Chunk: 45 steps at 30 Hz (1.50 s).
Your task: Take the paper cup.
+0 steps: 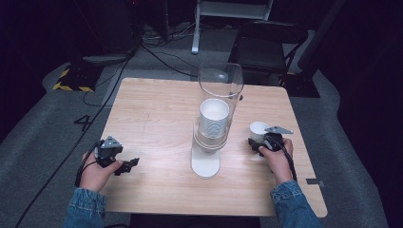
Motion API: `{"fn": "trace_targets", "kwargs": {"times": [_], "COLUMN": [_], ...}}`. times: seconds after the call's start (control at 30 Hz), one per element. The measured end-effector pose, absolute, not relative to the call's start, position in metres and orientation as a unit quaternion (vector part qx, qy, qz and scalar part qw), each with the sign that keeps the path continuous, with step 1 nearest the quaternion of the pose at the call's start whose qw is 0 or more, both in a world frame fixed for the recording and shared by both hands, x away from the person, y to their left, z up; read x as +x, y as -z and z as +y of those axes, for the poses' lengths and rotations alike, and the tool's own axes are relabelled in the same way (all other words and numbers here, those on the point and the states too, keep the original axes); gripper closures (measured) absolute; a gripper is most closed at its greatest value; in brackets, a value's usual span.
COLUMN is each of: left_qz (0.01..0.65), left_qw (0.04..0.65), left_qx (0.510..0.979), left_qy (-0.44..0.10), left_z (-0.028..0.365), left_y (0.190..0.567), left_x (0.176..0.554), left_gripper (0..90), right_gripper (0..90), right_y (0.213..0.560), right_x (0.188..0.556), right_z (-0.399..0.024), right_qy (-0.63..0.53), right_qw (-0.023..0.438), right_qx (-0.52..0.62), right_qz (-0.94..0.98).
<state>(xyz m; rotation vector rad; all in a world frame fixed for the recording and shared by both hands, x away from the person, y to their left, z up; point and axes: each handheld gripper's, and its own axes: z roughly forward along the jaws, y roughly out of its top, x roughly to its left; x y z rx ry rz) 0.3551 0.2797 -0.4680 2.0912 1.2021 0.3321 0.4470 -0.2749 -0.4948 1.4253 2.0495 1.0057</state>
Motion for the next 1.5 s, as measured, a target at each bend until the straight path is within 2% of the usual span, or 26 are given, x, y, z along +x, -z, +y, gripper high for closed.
{"fn": "trace_targets", "kwargs": {"times": [0.17,0.37,1.07,1.5], "left_qz": [0.459,0.457,0.451,0.430], "left_qw": [0.347,0.349,0.353,0.346], "left_qx": [0.808,0.808,0.810,0.824], "left_qy": [-0.127,-0.127,-0.128,-0.126], "left_z": [0.279,0.278,0.277,0.265], "left_y": [0.468,0.467,0.463,0.461], "left_x": [0.357,0.357,0.360,0.349], "left_gripper": [16.0,16.0,15.9,16.0], "right_gripper": [29.9,15.8,16.0,15.9], "right_y": [0.494,0.494,0.464,0.425], "right_x": [0.445,0.442,0.407,0.373], "right_z": [-0.277,-0.277,-0.287,-0.288], "right_qy": [-0.355,-0.351,-0.341,-0.394], "right_qw": [0.227,0.226,0.221,0.217], "right_qx": [0.515,0.515,0.500,0.461], "right_qz": [0.746,0.749,0.765,0.765]}}
